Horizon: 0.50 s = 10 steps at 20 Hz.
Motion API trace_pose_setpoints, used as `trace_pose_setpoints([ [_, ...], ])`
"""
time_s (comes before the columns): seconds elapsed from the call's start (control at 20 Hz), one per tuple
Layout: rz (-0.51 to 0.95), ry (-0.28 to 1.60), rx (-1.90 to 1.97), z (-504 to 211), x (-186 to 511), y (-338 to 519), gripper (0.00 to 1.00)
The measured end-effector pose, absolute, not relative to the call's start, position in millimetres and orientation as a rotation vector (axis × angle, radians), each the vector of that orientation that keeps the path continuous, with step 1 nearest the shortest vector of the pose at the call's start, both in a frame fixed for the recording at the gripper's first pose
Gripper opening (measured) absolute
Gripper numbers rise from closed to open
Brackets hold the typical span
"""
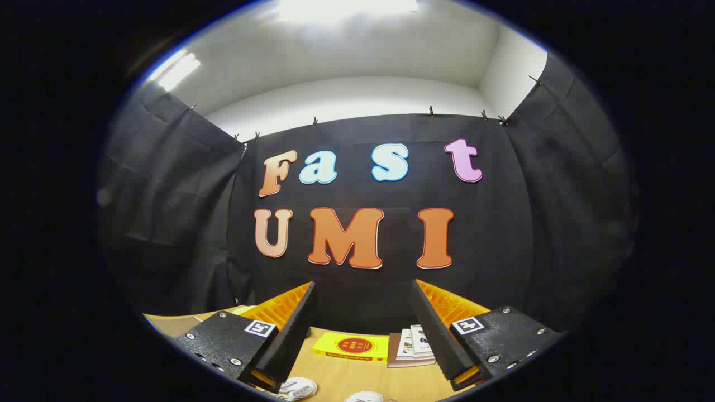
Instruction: Open the storage box then place both shoes into the box .Put the left shoe in first, then the right shoe, with the right side of both shoes facing outward in a uniform manner.
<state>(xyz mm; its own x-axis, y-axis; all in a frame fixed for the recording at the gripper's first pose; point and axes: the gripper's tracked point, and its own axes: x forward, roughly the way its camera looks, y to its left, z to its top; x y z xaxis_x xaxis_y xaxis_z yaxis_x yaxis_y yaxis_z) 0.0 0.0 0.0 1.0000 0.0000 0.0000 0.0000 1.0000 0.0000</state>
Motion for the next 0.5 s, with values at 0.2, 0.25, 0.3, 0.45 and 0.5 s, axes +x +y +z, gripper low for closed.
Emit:
trace_pose_setpoints([
  [0.2, 0.040, -0.006, -0.028, 5.9, 0.4, 30.8, 0.99],
  [0.25, 0.049, -0.003, -0.026, 6.2, 0.8, 37.0, 0.99],
  [0.3, 0.053, -0.001, -0.022, 6.5, 1.4, 41.8, 0.99],
  [0.45, 0.056, -0.005, -0.030, 13.3, 3.3, 49.4, 0.99],
  [0.5, 0.058, -0.009, -0.036, 15.4, 3.1, 52.1, 0.99],
])
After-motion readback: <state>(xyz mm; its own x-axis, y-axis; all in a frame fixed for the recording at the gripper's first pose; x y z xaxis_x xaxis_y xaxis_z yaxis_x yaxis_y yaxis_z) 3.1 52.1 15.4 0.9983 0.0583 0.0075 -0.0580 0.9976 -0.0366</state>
